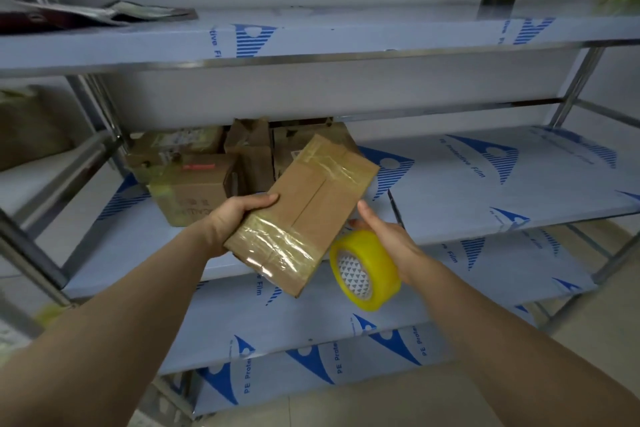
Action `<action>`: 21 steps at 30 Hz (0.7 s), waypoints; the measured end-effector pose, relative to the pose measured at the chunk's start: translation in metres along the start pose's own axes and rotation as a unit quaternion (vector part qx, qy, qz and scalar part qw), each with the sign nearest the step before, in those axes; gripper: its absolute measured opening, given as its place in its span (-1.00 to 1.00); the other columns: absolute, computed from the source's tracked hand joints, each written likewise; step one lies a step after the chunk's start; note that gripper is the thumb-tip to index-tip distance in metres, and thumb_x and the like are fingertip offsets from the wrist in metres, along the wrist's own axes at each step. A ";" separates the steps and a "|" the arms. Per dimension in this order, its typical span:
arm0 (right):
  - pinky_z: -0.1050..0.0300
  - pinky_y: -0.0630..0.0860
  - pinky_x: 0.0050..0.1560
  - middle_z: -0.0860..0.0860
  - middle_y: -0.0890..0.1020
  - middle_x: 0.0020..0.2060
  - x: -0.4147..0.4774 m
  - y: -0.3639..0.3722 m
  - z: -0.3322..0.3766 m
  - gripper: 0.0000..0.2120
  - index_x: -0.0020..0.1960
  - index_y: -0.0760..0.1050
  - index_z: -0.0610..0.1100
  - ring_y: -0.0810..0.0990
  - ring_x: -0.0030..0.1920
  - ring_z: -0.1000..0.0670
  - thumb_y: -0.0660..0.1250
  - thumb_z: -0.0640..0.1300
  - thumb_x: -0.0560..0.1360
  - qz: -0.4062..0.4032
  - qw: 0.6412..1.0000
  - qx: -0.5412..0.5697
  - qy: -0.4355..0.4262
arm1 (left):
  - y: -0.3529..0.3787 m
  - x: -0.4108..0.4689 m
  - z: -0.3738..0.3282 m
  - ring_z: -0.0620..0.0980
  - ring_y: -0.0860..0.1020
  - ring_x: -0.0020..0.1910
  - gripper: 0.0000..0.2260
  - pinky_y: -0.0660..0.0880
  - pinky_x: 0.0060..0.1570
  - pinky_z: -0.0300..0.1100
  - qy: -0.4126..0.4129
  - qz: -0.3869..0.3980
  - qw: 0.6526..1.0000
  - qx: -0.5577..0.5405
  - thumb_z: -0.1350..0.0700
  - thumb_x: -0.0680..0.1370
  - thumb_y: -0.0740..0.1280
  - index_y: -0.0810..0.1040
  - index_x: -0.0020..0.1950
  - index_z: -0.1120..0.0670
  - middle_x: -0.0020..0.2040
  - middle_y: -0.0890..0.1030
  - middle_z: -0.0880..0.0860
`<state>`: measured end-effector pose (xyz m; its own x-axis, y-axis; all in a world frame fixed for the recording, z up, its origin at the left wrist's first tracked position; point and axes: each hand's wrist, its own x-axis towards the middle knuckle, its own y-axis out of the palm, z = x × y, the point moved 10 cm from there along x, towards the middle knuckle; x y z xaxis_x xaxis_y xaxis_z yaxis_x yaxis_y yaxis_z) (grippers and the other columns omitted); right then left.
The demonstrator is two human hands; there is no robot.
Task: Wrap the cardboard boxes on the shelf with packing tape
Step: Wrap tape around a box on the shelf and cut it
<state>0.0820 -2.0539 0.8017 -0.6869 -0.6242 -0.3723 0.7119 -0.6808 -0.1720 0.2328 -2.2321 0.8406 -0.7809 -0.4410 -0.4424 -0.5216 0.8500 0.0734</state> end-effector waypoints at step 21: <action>-0.23 0.47 0.23 -0.20 0.67 0.04 0.014 0.021 -0.071 0.00 0.22 0.55 -0.12 0.63 0.08 -0.23 0.32 0.55 0.02 -0.008 0.977 0.166 0.131 | 0.064 -0.008 0.033 0.10 0.58 0.06 -0.31 0.52 0.07 -0.13 0.378 -0.168 0.595 0.689 0.01 0.12 0.62 0.55 0.21 0.13 0.11 0.57 0.11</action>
<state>0.0971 -2.0497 0.7282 -0.6056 -0.5233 -0.5995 0.5857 -0.8031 0.1094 0.2170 -2.1646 0.8190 -0.9157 -0.2138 0.3403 -0.3206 -0.1224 -0.9393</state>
